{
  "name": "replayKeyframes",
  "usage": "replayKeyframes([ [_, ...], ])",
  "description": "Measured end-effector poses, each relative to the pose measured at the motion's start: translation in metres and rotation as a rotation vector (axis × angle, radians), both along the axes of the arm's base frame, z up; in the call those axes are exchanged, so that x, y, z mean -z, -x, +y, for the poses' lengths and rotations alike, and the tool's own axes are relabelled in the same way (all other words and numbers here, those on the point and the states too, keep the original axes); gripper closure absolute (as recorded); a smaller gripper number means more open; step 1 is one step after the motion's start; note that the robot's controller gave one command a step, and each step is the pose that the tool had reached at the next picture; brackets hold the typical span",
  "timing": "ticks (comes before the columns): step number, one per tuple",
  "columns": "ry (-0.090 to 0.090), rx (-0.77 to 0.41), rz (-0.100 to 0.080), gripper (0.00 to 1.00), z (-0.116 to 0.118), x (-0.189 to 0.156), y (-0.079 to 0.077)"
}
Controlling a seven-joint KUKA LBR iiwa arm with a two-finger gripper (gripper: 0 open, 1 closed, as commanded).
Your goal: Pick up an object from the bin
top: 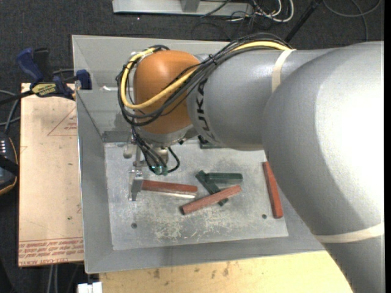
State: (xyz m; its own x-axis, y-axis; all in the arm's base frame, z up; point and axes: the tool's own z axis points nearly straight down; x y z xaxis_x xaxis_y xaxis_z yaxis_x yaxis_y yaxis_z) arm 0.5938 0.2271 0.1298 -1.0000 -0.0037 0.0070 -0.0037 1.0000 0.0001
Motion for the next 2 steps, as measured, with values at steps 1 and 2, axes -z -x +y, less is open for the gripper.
replayKeyframes([
  [1, -0.001, 0.003, -0.007, 0.0, -0.001, -0.005, -0.002],
  [2, -0.008, -0.076, -0.033, 1.0, -0.073, 0.051, -0.003],
])
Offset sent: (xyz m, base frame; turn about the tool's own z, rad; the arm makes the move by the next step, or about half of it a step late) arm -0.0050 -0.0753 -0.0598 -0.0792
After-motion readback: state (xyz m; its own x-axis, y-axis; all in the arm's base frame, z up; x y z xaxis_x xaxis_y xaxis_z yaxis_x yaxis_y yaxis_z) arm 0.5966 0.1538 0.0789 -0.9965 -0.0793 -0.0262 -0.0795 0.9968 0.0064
